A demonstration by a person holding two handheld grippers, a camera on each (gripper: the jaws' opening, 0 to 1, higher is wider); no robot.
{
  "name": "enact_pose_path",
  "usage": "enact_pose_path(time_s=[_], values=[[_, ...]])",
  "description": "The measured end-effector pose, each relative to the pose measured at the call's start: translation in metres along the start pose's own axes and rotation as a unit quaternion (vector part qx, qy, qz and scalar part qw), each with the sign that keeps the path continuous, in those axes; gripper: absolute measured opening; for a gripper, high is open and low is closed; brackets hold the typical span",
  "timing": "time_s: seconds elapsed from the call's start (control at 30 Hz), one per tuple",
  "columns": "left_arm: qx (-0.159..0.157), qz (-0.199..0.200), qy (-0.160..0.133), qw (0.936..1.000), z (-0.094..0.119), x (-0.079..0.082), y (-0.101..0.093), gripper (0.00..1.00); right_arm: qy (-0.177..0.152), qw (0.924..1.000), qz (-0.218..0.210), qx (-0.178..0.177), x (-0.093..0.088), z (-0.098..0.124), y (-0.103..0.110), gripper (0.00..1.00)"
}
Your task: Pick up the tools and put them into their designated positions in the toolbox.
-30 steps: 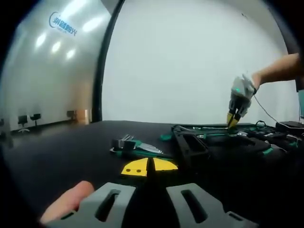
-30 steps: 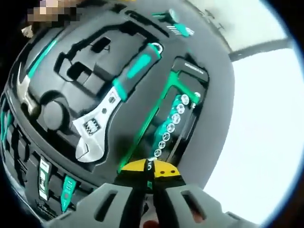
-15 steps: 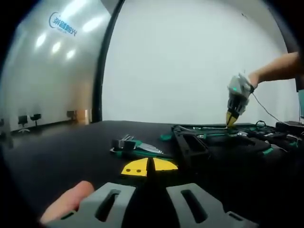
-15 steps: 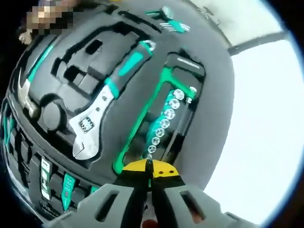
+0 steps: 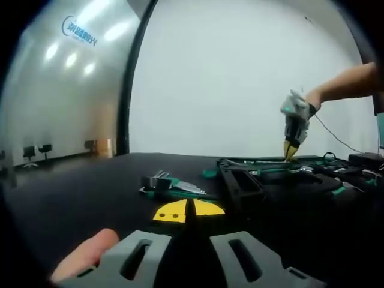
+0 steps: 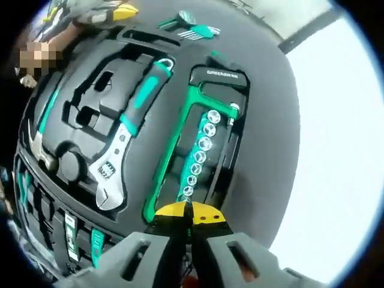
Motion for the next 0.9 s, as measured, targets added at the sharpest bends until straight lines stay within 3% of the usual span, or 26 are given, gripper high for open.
enact_pose_path(time_s=[0.23,0.47,0.6,0.7,0.77,0.9], values=[[0.000,-0.001,-0.001,1.0000,0.000,0.000,0.000,0.05,0.004,0.9999,0.011,0.011,0.004,0.000,-0.011,0.00],[0.001,-0.003,-0.004,1.0000,-0.002,0.000,0.002,0.05,-0.001,0.9958,-0.053,0.075,0.000,-0.002,-0.017,0.00],[0.002,-0.004,-0.006,1.0000,-0.002,0.000,0.002,0.05,0.017,0.9852,-0.120,0.121,0.000,-0.006,-0.034,0.00],[0.002,-0.005,-0.007,1.0000,-0.003,0.000,0.002,0.05,0.030,0.9667,-0.198,0.160,-0.002,-0.009,-0.044,0.00],[0.002,-0.005,-0.008,1.0000,-0.003,0.000,0.003,0.05,0.038,0.9592,-0.223,0.171,-0.003,-0.010,-0.048,0.00],[0.003,-0.005,-0.009,0.9999,-0.003,0.000,0.003,0.05,0.038,0.9590,-0.219,0.176,-0.004,-0.012,-0.053,0.00]])
Point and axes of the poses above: the point that each gripper's makers call its tool centre point, and the gripper's own axes: z roughly backward along the fingers, y roughly to its left, x roughly out of its top, the point moved 10 cm from there along z, roughly backward along the fingers, and after that the axes turned 12 degrees about y, right-handed, at the moved point
